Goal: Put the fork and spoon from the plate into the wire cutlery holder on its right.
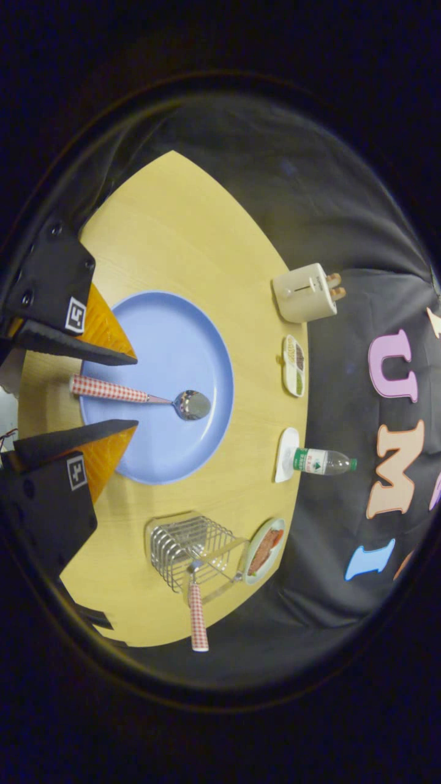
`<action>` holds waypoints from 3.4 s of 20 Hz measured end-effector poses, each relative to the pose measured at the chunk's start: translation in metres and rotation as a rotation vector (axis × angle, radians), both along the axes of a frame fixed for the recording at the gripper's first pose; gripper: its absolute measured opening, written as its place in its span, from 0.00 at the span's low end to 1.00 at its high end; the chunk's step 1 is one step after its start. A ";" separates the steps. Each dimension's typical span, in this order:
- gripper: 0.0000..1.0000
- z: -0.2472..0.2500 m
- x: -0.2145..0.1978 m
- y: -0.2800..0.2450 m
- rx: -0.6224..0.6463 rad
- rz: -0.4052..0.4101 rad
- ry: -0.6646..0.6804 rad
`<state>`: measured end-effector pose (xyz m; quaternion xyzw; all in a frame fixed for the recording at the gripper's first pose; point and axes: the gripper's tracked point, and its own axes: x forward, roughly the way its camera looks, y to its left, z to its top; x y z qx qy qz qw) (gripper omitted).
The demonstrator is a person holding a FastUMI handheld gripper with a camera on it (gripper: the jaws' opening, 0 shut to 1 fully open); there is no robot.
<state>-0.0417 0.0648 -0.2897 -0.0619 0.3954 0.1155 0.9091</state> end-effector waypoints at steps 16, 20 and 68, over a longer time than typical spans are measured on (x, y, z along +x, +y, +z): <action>0.09 -0.011 0.001 -0.003 -0.053 -0.012 0.019; 0.09 0.016 0.004 -0.003 -0.033 0.027 0.018; 0.86 0.103 0.113 -0.157 -0.049 -0.113 0.572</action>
